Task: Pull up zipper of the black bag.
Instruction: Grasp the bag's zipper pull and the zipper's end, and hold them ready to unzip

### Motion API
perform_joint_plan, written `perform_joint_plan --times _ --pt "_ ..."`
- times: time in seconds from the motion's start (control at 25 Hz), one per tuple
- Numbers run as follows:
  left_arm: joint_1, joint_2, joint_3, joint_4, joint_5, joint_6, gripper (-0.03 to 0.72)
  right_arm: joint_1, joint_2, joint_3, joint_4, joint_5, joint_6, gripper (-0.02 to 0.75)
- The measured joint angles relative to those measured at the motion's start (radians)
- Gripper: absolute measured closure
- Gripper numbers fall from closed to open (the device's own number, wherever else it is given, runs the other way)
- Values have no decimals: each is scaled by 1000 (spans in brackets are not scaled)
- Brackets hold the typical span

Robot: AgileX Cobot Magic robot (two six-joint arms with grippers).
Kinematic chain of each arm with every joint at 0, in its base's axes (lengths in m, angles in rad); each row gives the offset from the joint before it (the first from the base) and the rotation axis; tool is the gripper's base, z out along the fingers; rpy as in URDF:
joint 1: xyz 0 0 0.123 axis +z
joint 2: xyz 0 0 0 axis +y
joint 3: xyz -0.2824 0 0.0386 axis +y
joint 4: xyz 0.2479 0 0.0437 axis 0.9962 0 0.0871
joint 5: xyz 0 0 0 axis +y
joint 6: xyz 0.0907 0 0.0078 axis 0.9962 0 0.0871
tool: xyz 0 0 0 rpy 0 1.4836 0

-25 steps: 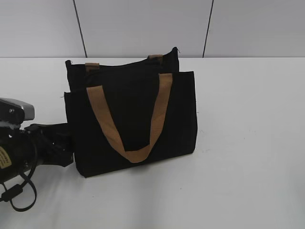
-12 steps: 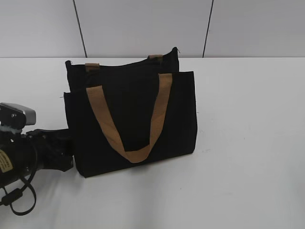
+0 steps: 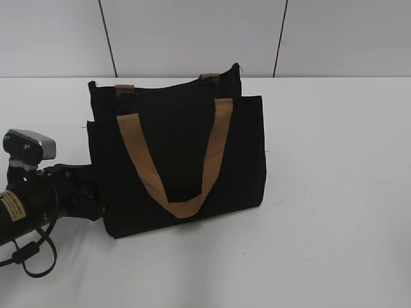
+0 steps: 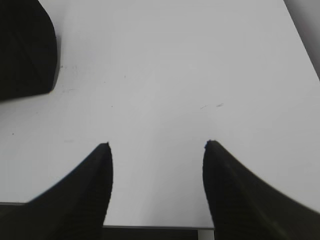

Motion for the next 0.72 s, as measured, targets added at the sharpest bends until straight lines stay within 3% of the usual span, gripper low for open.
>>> perform_joint_plan --times 0.32,0.6,0.72 --pt "0 0 -1 7 0 0 384 0 0 0 0 0 0 288" --pt "0 0 -1 10 0 0 571 0 0 0 0 0 0 288" --pt "0 0 -1 10 0 0 613 0 0 0 0 0 0 288"
